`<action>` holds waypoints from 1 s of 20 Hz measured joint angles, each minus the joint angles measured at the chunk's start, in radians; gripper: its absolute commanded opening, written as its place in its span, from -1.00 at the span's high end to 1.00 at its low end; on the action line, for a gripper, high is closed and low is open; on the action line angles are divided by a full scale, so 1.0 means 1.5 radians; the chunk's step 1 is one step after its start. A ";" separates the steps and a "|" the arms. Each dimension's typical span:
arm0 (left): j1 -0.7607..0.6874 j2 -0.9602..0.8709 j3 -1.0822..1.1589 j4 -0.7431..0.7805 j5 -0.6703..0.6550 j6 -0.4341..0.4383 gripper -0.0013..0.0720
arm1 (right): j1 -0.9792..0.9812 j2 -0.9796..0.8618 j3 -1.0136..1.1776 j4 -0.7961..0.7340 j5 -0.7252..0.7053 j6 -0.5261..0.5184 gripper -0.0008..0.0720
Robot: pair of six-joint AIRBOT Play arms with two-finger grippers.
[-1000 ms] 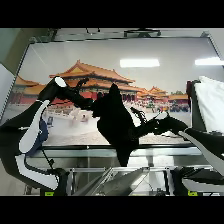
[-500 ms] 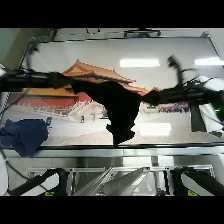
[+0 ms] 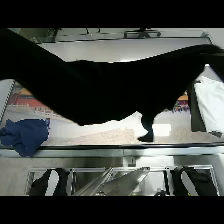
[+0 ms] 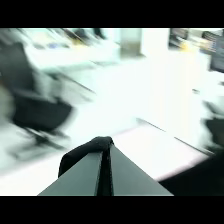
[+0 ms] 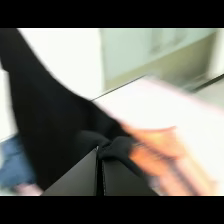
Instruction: Fold the shirts.
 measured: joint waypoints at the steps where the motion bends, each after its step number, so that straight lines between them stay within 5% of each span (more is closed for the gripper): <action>1: 0.012 0.001 0.004 0.010 0.008 0.000 0.90 | -0.005 0.004 0.001 -0.030 -0.011 0.012 0.93; 9: -0.153 -0.155 -0.254 0.196 -0.055 0.015 0.90 | -0.005 -0.197 -0.173 -0.107 -0.028 0.050 0.93; 15: -0.297 -0.403 -0.402 0.363 0.055 0.045 0.91 | 0.026 -0.450 -0.292 -0.110 -0.110 0.014 0.84; 16: -0.302 -0.443 -0.396 0.374 0.061 0.048 0.61 | 0.026 -0.482 -0.293 -0.108 -0.124 0.010 0.34; 17: -0.305 -0.481 -0.381 0.384 0.063 0.049 -0.31 | 0.025 -0.508 -0.290 -0.107 -0.132 0.007 -0.12; 18: -0.304 -0.517 -0.360 0.393 0.056 0.049 -0.98 | 0.023 -0.528 -0.285 -0.107 -0.137 0.006 -0.16; 20: -0.298 -0.572 -0.305 0.401 0.008 0.031 -0.98 | 0.008 -0.549 -0.265 -0.106 -0.129 0.004 -0.16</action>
